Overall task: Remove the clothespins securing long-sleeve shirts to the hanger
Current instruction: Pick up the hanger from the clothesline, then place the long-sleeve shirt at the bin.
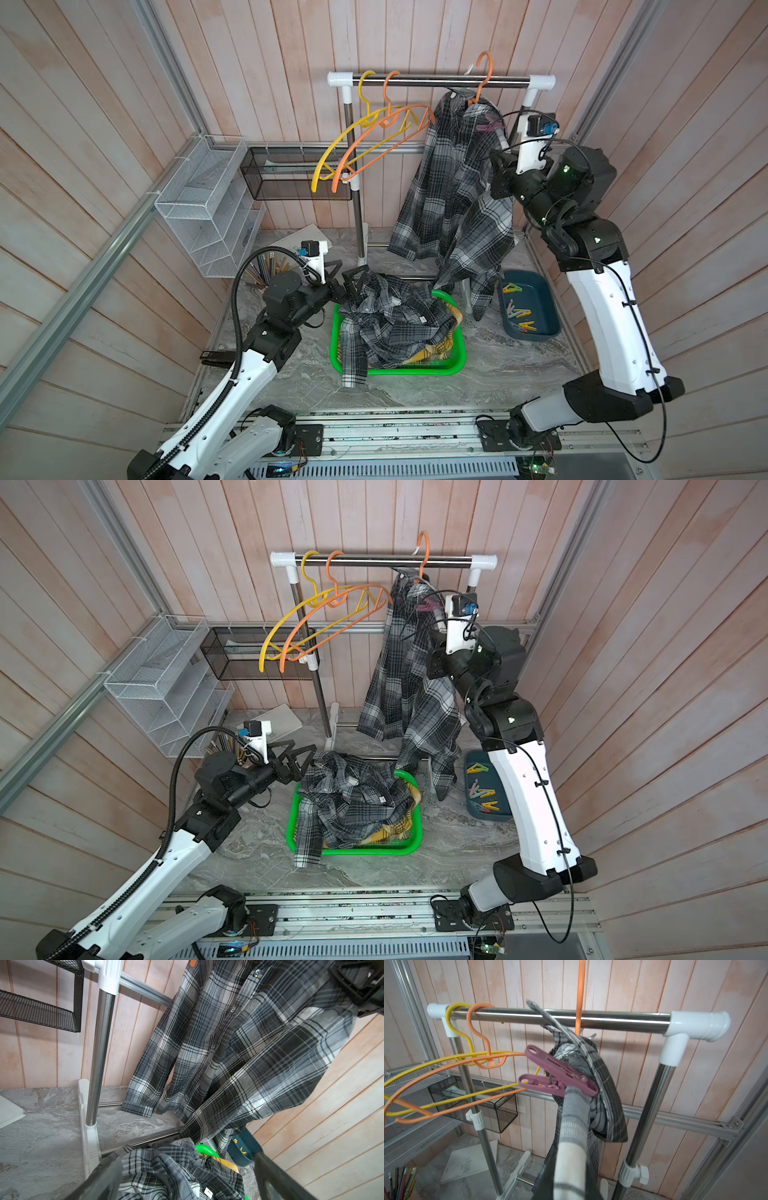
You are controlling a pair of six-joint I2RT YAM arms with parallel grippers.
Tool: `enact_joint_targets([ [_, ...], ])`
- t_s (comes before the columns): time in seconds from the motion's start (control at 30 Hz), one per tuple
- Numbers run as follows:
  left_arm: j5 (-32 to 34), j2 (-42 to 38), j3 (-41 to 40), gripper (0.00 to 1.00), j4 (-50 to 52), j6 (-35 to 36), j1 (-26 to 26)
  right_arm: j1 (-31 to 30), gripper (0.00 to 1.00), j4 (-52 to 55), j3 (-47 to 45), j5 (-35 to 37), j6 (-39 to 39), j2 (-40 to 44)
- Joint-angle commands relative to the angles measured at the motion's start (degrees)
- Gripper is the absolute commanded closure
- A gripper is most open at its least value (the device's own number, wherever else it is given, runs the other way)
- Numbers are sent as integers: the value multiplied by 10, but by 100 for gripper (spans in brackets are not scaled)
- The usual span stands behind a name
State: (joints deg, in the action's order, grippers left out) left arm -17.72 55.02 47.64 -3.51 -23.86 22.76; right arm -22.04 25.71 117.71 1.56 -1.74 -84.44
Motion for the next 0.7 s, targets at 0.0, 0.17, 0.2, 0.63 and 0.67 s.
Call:
enact_joint_targets([
  [0.0, -8, 6, 4, 0, -14, -7, -4, -4, 100, -90, -45, -31, -8, 51],
  [0.17, -11, 11, 2, 0, -20, -13, -4, -3, 100, -118, -112, -40, -14, 91],
  [0.2, -11, 12, 2, 0, -21, -13, -4, -3, 100, -116, -120, -39, -14, 96],
  [0.63, 1, 11, -4, 0, -23, -18, -5, -3, 100, -113, -274, -15, 5, 161],
  [0.67, 5, 9, -6, 0, -21, -18, -5, -3, 100, -111, -284, -15, 8, 163],
])
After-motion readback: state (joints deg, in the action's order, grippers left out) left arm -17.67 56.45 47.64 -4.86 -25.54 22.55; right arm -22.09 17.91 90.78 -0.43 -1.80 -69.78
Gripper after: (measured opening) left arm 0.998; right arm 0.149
